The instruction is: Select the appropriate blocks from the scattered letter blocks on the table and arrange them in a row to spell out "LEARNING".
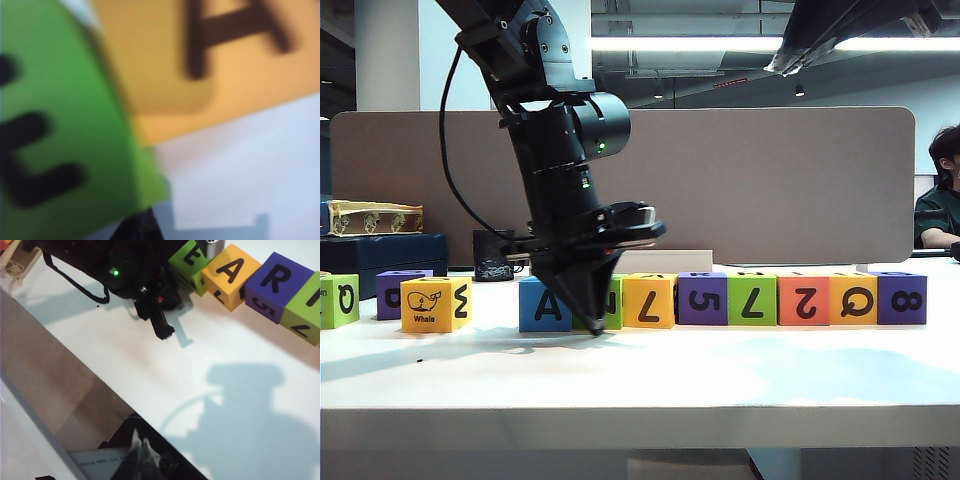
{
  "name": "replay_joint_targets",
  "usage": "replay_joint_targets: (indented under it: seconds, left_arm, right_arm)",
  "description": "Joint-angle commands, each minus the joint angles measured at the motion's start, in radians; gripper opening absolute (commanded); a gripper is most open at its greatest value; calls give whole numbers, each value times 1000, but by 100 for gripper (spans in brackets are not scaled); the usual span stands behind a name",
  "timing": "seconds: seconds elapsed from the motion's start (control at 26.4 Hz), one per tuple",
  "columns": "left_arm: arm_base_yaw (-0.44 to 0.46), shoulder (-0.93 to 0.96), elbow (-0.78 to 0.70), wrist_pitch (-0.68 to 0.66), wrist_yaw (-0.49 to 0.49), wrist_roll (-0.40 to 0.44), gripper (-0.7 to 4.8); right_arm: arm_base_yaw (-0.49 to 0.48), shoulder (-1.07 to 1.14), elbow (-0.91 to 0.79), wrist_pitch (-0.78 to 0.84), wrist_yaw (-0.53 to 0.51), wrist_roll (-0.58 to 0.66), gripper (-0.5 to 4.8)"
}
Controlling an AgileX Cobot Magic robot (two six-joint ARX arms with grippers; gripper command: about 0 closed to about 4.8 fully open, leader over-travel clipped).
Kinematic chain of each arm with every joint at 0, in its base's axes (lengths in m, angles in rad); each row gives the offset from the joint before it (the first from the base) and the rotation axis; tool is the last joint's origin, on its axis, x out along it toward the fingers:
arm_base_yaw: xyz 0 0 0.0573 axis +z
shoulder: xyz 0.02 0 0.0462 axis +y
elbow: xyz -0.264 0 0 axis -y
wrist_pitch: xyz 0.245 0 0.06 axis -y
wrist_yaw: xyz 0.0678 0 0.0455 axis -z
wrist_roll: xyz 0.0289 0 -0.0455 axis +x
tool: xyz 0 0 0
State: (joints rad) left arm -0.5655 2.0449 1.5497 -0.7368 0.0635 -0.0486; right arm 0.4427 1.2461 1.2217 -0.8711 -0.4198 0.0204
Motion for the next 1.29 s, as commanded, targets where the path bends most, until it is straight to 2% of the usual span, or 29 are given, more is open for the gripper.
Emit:
replay_joint_targets:
  seconds: [0.04,0.45,0.64,0.76,0.91,1.06,1.14,1.29]
  left_arm:
    - [0,-3,3,5,-71,23,-6]
    - [13,1,2,57,-89,37,-6]
    - [11,-1,15,-31,-10,42,-6]
    - [5,-2,30,-107,-10,58,-6]
    - [6,-5,34,-142,-98,61,-6]
    - [6,-5,34,-166,-260,78,-6]
    - [6,-5,34,-163,-289,80,-6]
    - [10,-5,34,-127,-288,88,-6]
  right_arm:
    - [0,-3,4,16,-2,-3,-1]
    - [0,-3,4,15,-2,-3,-1]
    - [0,-3,4,15,-1,-3,-1]
    - [0,-3,4,15,-1,-3,-1]
    - [0,-3,4,16,-1,-3,-1]
    - [0,-3,4,16,-1,-3,-1]
    - [0,-3,4,16,-1,-3,-1]
    - [0,-3,4,18,-1,-3,-1]
